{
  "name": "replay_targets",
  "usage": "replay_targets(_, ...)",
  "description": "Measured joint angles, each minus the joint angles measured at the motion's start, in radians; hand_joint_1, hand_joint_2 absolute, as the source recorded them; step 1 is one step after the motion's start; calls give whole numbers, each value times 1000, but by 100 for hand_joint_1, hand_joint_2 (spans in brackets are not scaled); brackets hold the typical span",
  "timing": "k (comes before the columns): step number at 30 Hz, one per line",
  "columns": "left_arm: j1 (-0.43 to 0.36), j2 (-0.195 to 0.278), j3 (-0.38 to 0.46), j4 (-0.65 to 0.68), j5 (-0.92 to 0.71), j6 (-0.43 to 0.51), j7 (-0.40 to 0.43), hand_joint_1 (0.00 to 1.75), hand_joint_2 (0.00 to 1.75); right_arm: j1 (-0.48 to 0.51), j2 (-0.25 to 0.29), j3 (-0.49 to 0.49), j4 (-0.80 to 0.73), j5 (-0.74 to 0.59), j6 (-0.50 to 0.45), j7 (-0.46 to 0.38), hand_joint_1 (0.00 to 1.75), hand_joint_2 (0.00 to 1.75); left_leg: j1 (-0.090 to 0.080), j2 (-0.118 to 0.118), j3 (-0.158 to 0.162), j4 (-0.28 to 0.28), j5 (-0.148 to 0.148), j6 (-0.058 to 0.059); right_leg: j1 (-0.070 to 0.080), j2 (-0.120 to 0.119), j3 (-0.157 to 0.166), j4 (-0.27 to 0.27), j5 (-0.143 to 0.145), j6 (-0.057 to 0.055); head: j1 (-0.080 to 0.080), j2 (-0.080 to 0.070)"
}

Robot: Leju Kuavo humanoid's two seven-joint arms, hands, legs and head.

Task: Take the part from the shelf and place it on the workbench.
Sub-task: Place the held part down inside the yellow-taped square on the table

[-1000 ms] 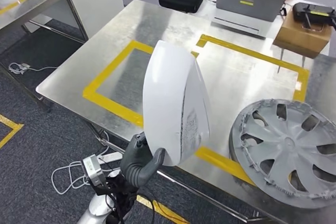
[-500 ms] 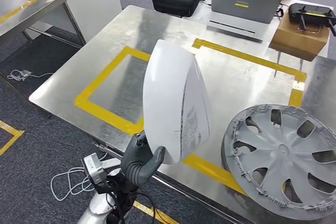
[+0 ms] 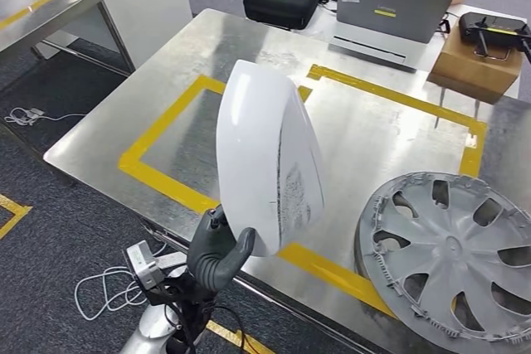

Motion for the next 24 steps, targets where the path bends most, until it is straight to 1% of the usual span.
replay_targets(1,0,-1,1,0,1,2,0,175,175,0,0,-4,0,-3,8,6,0,175,5,1,9,-12,3,-3,0,0,-16,30,-18,5,2,0)
replay_targets(2,1,-1,3,0,1,4,0,175,175,0,0,-8,0,-5,13,11,0,175,6,1,13,-17,3,-5,-3,0,-41,79,-41,10,5,0)
replay_targets(3,2,-1,4,0,2,6,-1,175,175,1,0,-12,0,-7,17,14,0,175,6,2,14,-18,3,-5,-6,0,-75,138,-64,15,6,0)
replay_targets(4,4,0,6,0,2,7,-1,175,175,2,0,-15,0,-8,19,16,0,175,6,1,14,-17,2,-5,-9,0,-107,189,-76,19,6,0)
replay_targets(5,6,0,7,1,2,8,-1,175,175,4,0,-17,0,-9,20,17,0,175,6,1,15,-17,1,-7,-11,-1,-127,214,-72,22,6,0)
replay_targets(6,6,0,7,1,2,10,-1,175,175,6,0,-18,0,-10,20,19,0,175,7,0,16,-17,-1,-8,-12,-1,-129,203,-49,25,7,0)
replay_targets(7,6,0,8,1,2,10,-1,175,175,6,0,-19,0,-10,20,20,0,175,8,0,18,-16,-3,-11,-13,-1,-113,159,-12,26,8,0)
replay_targets(8,7,0,8,1,2,11,-1,175,175,6,0,-21,0,-10,21,21,0,175,9,-1,20,-14,-6,-16,-15,-2,-88,98,23,28,8,0)
replay_targets(9,6,0,8,1,2,12,-1,175,175,5,0,-22,0,-10,22,23,0,175,7,-1,20,-9,-10,-21,-15,-1,-60,42,46,27,9,0)
replay_targets(10,6,0,9,1,0,13,-1,175,175,4,0,-23,0,-10,27,27,0,175,5,-1,19,-5,-12,-27,-15,1,-40,3,59,22,8,0)
replay_targets(11,7,0,10,1,-2,16,-1,175,175,4,1,-24,0,-11,34,33,0,175,3,-1,17,-1,-14,-31,-14,3,-30,-14,59,14,8,0)
replay_targets(13,8,0,12,0,-6,22,-1,175,175,7,1,-28,0,-11,54,52,0,175,2,-1,15,3,-15,-37,-12,6,-28,-16,59,-3,8,0)
replay_targets(14,9,0,14,0,-9,25,-1,175,175,9,1,-30,0,-9,65,62,0,175,4,-1,14,9,-20,-40,-13,5,-27,-16,59,-8,8,0)
replay_targets(15,10,0,16,-2,-10,27,-1,175,175,12,2,-32,0,-7,76,71,0,175,5,-1,9,26,-34,-45,-13,5,-25,-17,59,-14,6,0)
replay_targets(16,11,0,17,-3,-12,29,-1,175,175,15,3,-34,0,-3,85,78,0,175,7,-1,-7,64,-58,-51,-15,3,-23,-17,60,-19,4,0)
replay_targets(17,13,1,18,-4,-14,30,-1,175,175,17,3,-34,0,0,93,83,0,175,8,0,-31,120,-88,-57,-15,3,-22,-17,59,-23,1,0)
replay_targets(18,15,1,20,-4,-14,31,-1,175,175,18,4,-35,0,2,100,87,0,175,10,0,-62,189,-120,-60,-14,2,-22,-17,58,-26,-1,0)
replay_targets(19,18,2,22,-4,-15,31,-1,175,175,20,4,-35,0,3,104,88,0,175,11,0,-91,251,-143,-62,-14,2,-22,-17,57,-27,0,0)
replay_targets(20,20,2,24,-4,-15,32,0,175,175,21,4,-36,0,2,109,89,0,175,11,0,-109,287,-150,-61,-13,2,-21,-17,57,-28,-1,0)
replay_targets(21,22,2,25,-4,-15,32,0,175,175,22,4,-38,0,0,113,89,0,175,11,0,-111,289,-138,-58,-12,2,-20,-17,56,-28,-1,0)
replay_targets(22,23,2,26,-4,-16,32,1,175,175,22,4,-39,0,-2,118,89,0,175,10,0,-95,254,-109,-53,-11,3,-18,-17,56,-29,-1,0)
replay_targets(23,22,2,27,-4,-17,32,2,175,175,22,5,-40,0,-5,124,89,0,175,8,0,-65,190,-71,-44,-9,4,-16,-17,55,-29,0,0)
replay_targets(24,22,2,27,-4,-17,32,3,175,175,22,6,-41,0,-6,132,90,0,175,6,0,-33,123,-43,-34,-7,5,-14,-17,54,-28,0,0)
